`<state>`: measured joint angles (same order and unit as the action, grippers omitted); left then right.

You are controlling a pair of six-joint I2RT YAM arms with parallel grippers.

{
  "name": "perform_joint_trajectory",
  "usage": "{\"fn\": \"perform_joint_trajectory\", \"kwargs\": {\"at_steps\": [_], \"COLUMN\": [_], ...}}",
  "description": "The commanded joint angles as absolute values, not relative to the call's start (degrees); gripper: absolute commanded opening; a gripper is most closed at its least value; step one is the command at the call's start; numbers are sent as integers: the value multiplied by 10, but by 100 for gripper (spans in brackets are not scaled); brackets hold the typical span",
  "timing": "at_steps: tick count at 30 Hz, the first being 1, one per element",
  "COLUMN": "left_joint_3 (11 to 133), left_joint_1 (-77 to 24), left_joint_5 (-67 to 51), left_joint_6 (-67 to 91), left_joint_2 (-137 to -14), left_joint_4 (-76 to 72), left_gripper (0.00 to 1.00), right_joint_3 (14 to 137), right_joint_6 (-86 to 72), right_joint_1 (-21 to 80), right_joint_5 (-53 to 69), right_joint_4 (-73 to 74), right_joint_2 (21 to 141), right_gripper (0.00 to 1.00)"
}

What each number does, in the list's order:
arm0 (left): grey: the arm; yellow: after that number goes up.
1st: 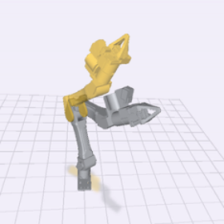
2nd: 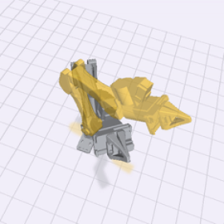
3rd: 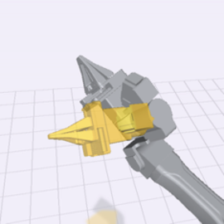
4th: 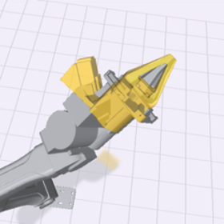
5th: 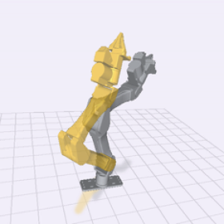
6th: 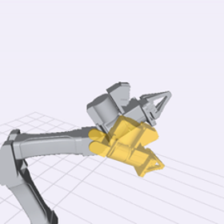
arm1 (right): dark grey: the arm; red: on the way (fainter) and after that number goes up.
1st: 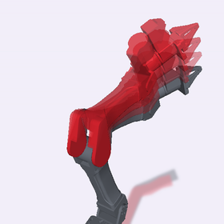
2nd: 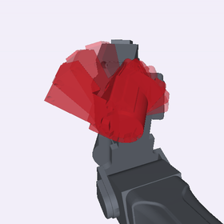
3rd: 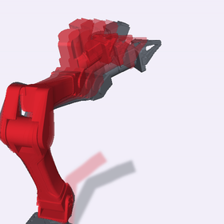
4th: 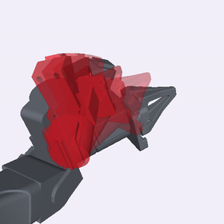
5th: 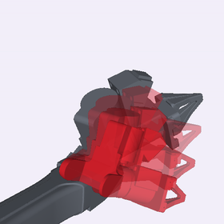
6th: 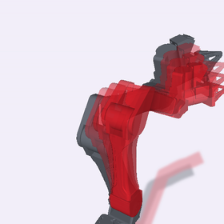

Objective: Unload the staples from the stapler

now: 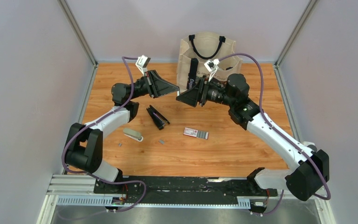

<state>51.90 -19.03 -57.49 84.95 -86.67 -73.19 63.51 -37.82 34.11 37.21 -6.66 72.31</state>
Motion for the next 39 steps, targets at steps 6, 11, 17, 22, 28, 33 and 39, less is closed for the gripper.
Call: {"fn": "perform_joint_trajectory", "kwargs": {"at_steps": [6, 11, 17, 22, 28, 33, 39], "left_joint_3": [526, 529, 526, 525, 539, 549, 703], "left_joint_1": [-192, -192, -192, -192, -191, -191, -243], "left_joint_5": [-573, -573, -574, -581, -579, -589, -457], "left_joint_6": [853, 849, 849, 844, 832, 732, 114], "left_joint_2": [-851, -854, -857, -856, -861, -837, -819], "left_joint_4": [-797, -797, -797, -797, -794, -674, 113], "left_gripper": [10, 10, 11, 21, 77, 77, 79], "right_joint_3": [664, 661, 658, 654, 651, 607, 564], "right_joint_6": [-388, -391, -390, -384, -317, -280, -260], "right_joint_1": [349, 351, 352, 352, 352, 346, 330], "right_joint_5": [376, 376, 373, 366, 318, 277, 210], "right_joint_4": [-111, -118, -119, -108, 29, 126, 213], "right_joint_2": [735, 737, 736, 730, 694, 646, 565], "right_gripper": [43, 35, 13, 11, 8, 7, 7]}}
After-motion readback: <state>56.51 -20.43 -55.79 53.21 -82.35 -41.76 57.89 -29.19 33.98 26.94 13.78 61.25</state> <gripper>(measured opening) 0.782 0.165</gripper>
